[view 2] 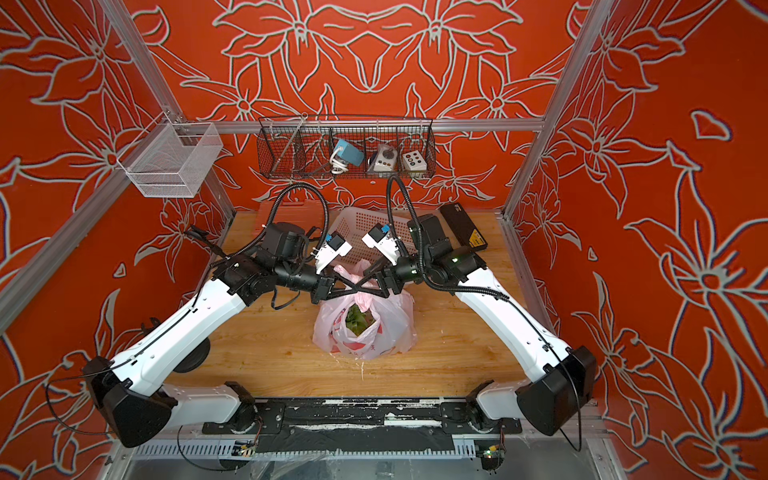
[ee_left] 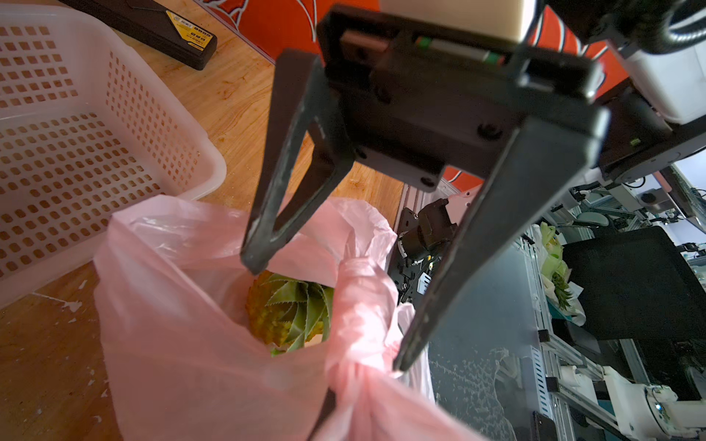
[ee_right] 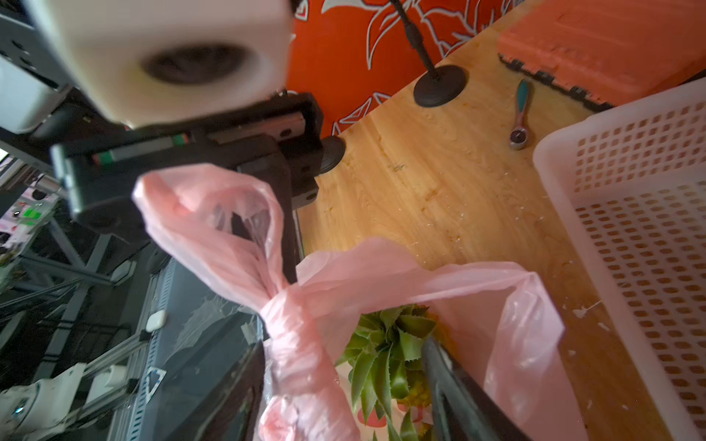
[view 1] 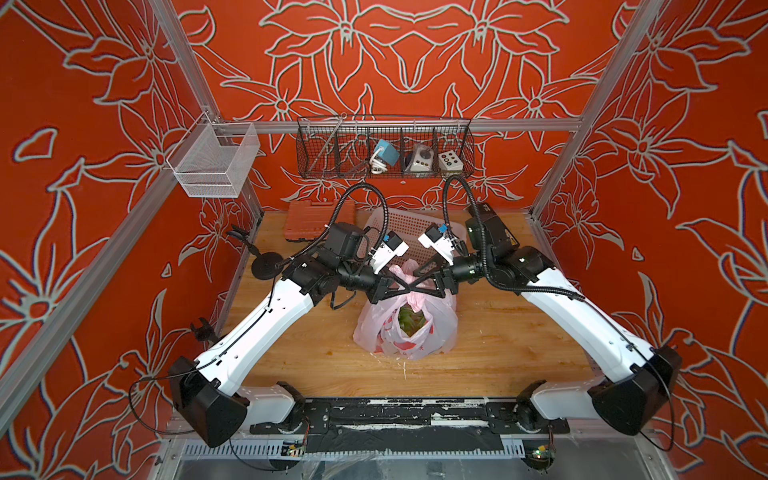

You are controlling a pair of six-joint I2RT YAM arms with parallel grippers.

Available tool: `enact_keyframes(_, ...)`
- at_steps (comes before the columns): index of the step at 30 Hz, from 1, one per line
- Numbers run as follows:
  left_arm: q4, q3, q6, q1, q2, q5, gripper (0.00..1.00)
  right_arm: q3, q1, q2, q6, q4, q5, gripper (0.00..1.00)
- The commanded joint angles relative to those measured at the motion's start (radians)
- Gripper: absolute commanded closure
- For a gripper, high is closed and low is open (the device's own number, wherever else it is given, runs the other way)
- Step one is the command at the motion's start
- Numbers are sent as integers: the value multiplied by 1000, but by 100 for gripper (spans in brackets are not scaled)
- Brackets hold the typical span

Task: Place the pineapple into a plastic bag & tie a knot
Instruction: Cross the plastic bag at the center of the board.

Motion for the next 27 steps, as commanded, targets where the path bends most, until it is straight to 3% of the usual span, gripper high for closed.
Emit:
enact_keyframes(1,-2,6,22,5,-8,38,100,-26,2,-11,-16,15,-116,33)
enact_keyframes(16,-29,25,38,5,9,33,100,-128,4,-85,17,26,-144,55)
enact_keyframes(27,-36,41,35,6,20,38,100,-119,67,-51,-28,-69,-36,64)
